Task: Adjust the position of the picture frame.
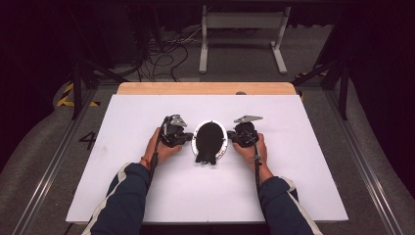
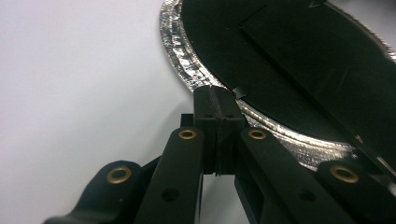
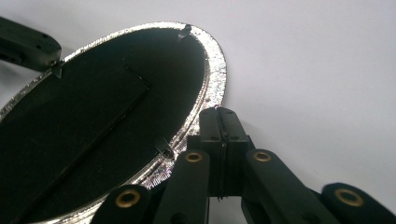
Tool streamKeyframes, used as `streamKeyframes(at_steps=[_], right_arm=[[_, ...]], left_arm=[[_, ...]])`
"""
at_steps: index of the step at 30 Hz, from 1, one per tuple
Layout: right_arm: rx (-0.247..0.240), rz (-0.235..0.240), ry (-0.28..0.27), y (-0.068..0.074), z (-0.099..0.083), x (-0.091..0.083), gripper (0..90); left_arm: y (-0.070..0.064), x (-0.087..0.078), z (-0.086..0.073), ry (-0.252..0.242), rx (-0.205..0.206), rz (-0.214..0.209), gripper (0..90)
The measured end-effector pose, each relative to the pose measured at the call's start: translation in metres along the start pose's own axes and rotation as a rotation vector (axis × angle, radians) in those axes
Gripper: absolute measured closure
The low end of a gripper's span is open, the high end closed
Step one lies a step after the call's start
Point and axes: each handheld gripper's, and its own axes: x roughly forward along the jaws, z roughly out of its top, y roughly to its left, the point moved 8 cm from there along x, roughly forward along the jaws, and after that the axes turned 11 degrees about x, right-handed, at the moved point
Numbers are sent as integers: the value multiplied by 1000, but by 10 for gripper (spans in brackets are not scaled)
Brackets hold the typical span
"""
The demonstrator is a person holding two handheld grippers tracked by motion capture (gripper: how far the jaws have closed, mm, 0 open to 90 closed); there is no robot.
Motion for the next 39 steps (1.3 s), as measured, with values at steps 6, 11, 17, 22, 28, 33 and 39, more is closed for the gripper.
streamKeyframes(at_steps=[6,11,17,22,28,33,39], right_arm=[[31,13,3,-14,-6,-12,900],[13,21,-1,-15,-12,-18,900],[-6,13,-3,-11,-16,-21,900],[-25,24,1,-7,-19,-22,900],[-48,35,18,0,-24,-26,900],[-96,41,33,10,-36,-36,900],[-141,93,44,28,-54,-49,900]], left_arm=[[-14,6,8,9,34,-23,899],[-17,6,8,-2,19,-28,899],[-15,6,7,-4,35,-29,894],[-16,3,4,-6,31,-43,894],[-18,-1,1,5,43,-44,895],[-33,-8,-4,18,80,-62,857],[-60,-19,-9,6,137,-83,858]])
